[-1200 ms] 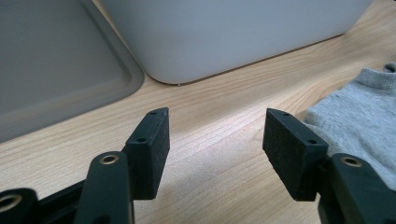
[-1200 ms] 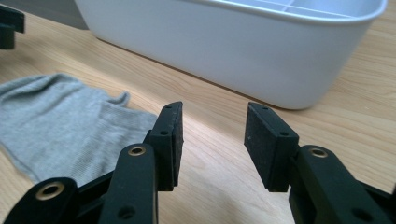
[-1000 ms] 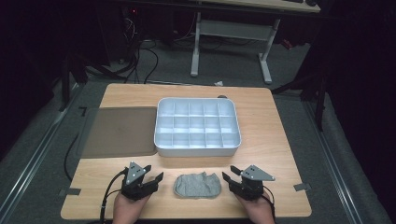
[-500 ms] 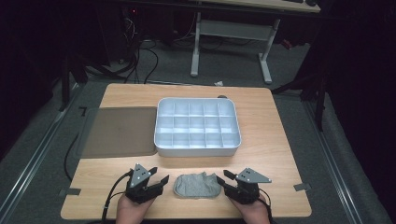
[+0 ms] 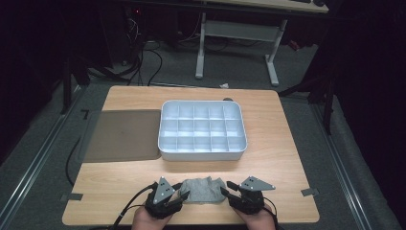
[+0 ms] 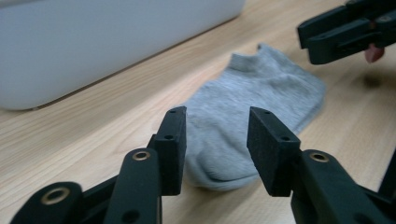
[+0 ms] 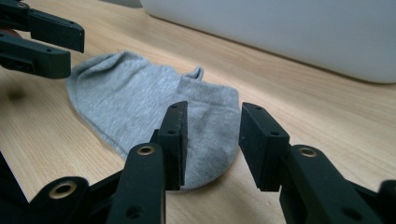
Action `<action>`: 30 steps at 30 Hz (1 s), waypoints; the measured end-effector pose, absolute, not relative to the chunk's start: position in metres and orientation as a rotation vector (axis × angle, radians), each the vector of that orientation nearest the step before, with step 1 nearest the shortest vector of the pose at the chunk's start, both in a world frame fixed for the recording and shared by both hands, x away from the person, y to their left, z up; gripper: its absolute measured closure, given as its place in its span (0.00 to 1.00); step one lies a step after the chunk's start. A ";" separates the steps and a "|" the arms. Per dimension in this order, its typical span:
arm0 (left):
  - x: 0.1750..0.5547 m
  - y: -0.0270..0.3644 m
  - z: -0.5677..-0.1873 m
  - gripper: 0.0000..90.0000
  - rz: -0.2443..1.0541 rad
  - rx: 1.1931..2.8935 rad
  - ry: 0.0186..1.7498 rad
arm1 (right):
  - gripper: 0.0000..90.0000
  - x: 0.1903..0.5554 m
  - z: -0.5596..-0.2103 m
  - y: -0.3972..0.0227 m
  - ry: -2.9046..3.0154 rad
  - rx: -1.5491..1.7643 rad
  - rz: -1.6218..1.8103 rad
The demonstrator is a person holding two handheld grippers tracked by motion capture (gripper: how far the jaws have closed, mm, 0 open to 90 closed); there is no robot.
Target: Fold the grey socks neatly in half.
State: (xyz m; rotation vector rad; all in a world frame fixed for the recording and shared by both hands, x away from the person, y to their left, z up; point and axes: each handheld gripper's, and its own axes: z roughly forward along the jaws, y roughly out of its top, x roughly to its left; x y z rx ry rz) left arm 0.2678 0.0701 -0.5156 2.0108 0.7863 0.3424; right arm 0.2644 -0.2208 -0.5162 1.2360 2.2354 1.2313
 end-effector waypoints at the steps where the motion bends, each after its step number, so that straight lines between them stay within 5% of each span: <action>1: 0.268 0.070 -0.516 0.67 0.342 2.011 0.786 | 0.69 0.264 -0.516 -0.221 2.235 1.236 1.231; 15: 0.265 0.054 -0.526 0.72 0.329 2.110 0.749 | 0.58 0.265 -0.528 -0.206 2.292 1.272 1.106; 30: 0.261 0.068 -0.531 0.77 0.319 2.133 0.801 | 0.65 0.266 -0.530 -0.200 2.318 1.232 1.058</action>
